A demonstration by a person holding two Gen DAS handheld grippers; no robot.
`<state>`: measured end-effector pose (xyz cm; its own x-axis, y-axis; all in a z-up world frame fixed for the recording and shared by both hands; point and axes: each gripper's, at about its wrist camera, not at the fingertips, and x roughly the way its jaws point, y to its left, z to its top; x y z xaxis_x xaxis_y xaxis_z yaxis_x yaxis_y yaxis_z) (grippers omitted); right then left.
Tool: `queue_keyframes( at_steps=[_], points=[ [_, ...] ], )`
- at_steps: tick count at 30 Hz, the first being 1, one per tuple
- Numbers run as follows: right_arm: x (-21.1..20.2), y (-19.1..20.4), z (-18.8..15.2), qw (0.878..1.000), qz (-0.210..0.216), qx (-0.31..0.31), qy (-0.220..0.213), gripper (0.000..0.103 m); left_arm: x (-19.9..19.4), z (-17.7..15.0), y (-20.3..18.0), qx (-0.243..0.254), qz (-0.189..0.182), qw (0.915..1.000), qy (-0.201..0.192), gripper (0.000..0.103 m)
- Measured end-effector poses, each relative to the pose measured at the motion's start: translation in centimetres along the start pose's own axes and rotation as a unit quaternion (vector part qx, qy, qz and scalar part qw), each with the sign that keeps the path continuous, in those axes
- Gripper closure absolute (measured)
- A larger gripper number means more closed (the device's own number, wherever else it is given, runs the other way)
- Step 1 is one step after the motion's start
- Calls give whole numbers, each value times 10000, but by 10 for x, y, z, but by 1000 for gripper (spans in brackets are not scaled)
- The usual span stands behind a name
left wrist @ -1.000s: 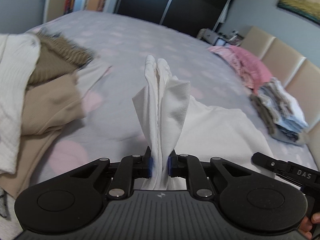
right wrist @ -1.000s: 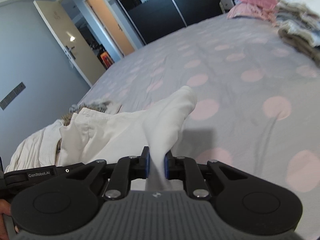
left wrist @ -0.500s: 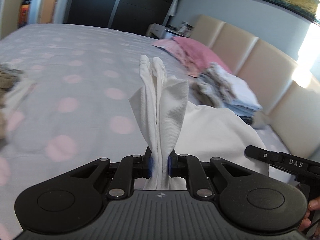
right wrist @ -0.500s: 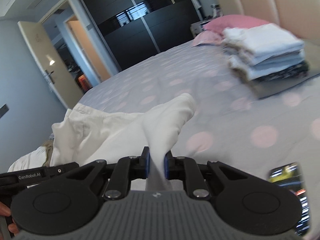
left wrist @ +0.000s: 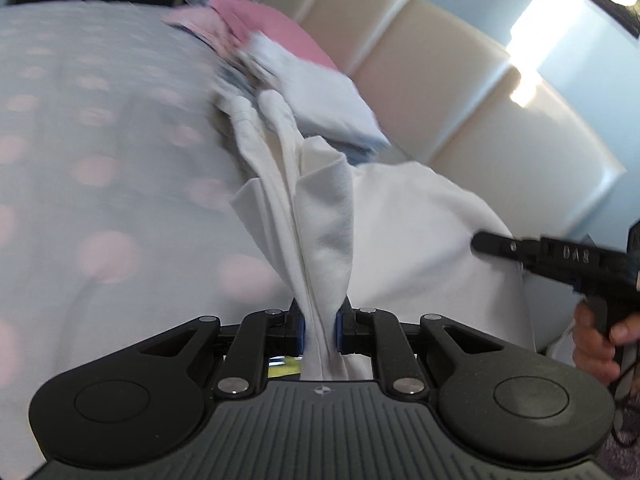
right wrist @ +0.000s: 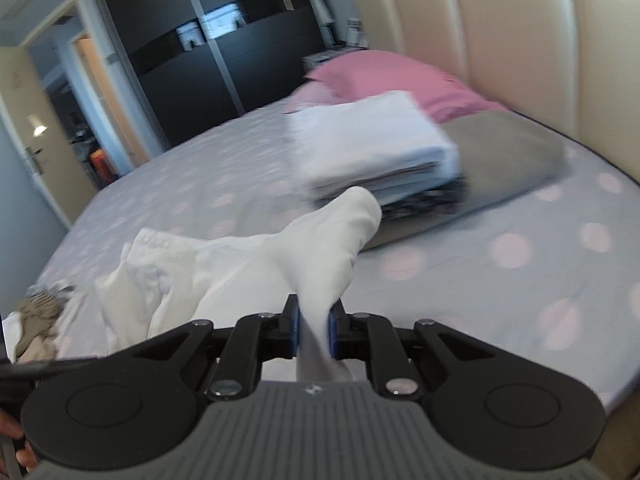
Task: Fold clothes
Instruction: 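Carry the folded white shirt with both grippers toward the folded clothes stack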
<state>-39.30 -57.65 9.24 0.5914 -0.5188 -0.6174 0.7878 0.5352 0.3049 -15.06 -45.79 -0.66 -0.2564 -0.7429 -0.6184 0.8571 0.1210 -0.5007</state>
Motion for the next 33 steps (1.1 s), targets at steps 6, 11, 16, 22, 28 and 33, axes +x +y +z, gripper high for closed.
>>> queue_keyframes(
  at_steps=[6, 11, 16, 22, 28, 33],
  points=[
    [6, -64, 23, 9983, -569, 100, 38, 88, 78, 7, -36, 124, -281, 9988, 378, 92],
    [32, -111, 40, 9963, -780, 341, 105, 87, 132, 16, -55, 237, -398, 9975, 538, 92],
    [64, -143, 54, 9959, -832, 275, 213, 88, 164, 18, -52, 121, -426, 9976, 534, 92],
    [117, -170, 53, 9937, -899, 203, 638, 88, 211, 22, -22, -286, -316, 9952, 880, 92],
    [148, -196, 46, 9899, -932, 491, 948, 85, 225, 19, -5, -287, -399, 9917, 1190, 84],
    [146, -207, 53, 9888, -773, 677, 1078, 45, 226, 31, 12, -337, -501, 9887, 1371, 61]
  ],
)
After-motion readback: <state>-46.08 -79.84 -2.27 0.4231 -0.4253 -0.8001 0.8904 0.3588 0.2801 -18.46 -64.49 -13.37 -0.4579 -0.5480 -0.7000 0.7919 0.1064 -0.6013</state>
